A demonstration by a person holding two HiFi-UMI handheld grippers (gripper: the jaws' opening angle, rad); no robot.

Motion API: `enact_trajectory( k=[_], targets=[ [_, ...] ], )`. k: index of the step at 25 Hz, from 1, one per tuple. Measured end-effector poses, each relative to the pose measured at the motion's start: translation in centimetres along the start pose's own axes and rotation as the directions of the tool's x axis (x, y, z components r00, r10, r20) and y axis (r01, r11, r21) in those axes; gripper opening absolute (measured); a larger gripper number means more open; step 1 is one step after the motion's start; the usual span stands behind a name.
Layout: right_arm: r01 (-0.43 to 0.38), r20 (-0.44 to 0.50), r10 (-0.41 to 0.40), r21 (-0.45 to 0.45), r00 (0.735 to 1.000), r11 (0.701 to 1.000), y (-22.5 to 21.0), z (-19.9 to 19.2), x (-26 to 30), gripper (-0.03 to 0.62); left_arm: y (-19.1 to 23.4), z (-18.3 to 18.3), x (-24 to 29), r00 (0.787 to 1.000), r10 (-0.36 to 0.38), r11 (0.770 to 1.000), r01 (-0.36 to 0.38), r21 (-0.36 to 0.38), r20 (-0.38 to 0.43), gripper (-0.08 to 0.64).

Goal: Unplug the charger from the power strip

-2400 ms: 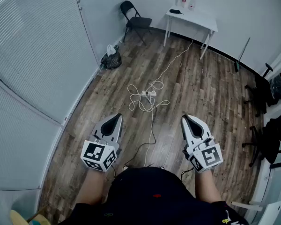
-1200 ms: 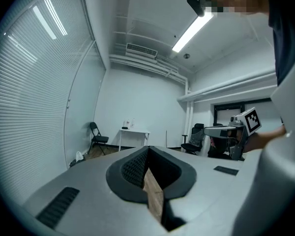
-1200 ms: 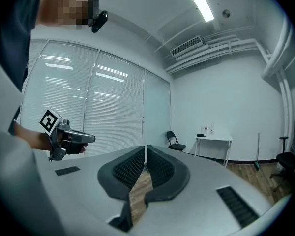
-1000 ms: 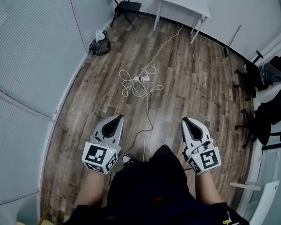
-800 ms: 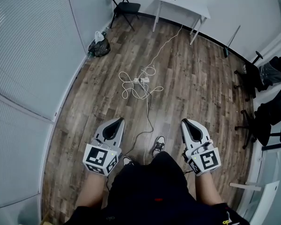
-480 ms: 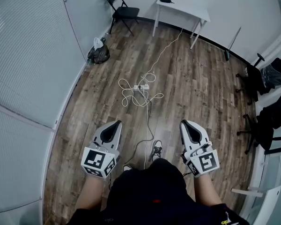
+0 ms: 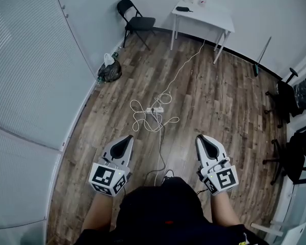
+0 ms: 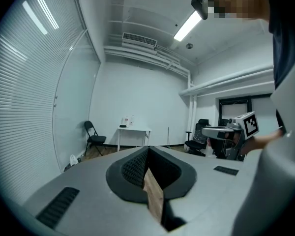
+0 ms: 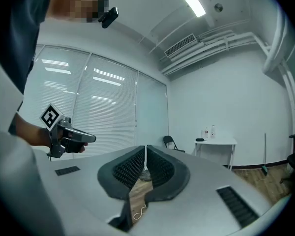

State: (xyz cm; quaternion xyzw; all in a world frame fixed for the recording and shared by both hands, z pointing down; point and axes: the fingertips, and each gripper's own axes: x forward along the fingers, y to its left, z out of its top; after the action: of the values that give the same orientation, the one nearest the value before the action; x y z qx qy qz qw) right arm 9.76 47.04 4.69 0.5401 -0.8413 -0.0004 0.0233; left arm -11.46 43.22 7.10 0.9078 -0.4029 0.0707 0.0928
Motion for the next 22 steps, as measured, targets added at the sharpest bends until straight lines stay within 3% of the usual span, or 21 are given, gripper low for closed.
enact_trajectory(
  k=[6,14,22],
  targets=[
    [-0.104,-0.021,0.103,-0.024,0.994,0.994,-6.7,-0.5,1.9,0.031,-1.5,1.1,6.6,0.999,0.051,0.999,-0.051,-0.004,-0.003,0.018],
    [-0.100,-0.018,0.100,0.030,0.995,0.995,-11.2,-1.6,3.1,0.031,-2.7,2.3,13.3,1.000,0.006,1.000,-0.006,-0.006,-0.018,0.018],
    [-0.089,-0.071,0.092,0.043,0.993,0.995,-13.2,-4.3,8.4,0.031,2.1,1.2,18.9,0.999,-0.018,0.999,0.017,-0.031,-0.029,0.018]
  ],
)
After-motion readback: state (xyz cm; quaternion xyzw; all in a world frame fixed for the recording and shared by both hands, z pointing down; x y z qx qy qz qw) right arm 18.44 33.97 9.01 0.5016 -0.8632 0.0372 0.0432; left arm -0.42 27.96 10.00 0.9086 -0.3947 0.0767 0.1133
